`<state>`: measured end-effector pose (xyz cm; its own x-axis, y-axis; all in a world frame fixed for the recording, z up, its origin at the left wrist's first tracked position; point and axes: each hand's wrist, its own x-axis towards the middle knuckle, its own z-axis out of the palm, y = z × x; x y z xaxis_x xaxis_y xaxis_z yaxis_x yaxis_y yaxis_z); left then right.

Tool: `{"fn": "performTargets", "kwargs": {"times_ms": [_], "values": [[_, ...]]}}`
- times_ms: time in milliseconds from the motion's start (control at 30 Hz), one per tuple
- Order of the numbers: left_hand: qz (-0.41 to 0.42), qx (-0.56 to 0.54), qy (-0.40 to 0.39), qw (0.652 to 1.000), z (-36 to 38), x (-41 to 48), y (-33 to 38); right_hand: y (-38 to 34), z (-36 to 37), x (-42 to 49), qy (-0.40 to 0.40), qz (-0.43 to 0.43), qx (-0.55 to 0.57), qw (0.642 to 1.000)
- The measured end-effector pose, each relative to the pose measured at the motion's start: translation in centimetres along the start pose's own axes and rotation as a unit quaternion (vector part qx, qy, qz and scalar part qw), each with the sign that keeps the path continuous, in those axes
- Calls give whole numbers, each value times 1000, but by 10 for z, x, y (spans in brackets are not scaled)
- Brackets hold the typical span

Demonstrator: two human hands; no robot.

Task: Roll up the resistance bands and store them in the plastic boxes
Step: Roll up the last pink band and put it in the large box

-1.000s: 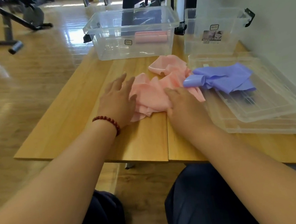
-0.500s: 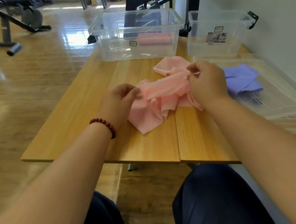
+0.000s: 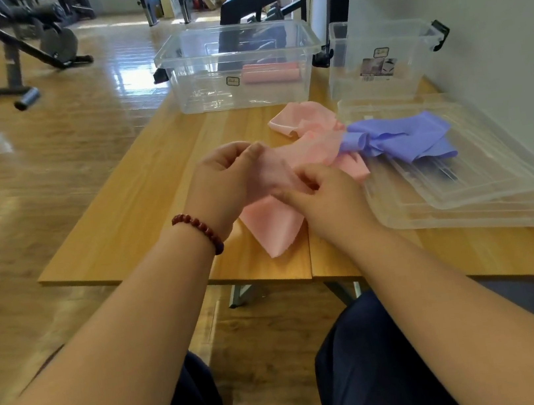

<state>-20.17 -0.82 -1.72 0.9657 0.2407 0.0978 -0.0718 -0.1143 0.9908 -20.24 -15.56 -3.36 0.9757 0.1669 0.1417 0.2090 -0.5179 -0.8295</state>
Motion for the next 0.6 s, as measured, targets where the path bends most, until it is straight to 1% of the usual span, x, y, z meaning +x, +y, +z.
{"fn": "performTargets", "kwargs": {"times_ms": [100, 200, 267, 333, 400, 533, 600], "values": [[12, 48, -14, 999, -4, -6, -2, 4, -5, -2, 47, 5, 41, 998], [25, 90, -71, 993, -9, -11, -3, 5, -13, -3, 50, 23, 103, 993], [19, 116, -108, 987, -10, -16, -2, 8, -18, -2, 60, 38, 124, 990], [29, 136, -114, 984, -9, -19, -2, 8, -23, 1, 76, 40, 129, 988], [46, 136, -88, 986, -4, -20, 0, 6, -29, 4, 95, 42, 116, 988], [76, 105, -8, 992, 11, -22, 3, 7, -32, 5, 116, 37, 24, 992], [84, 95, 25, 992, 16, -22, 4, 12, -32, -2, 143, 49, 4, 989]]}}
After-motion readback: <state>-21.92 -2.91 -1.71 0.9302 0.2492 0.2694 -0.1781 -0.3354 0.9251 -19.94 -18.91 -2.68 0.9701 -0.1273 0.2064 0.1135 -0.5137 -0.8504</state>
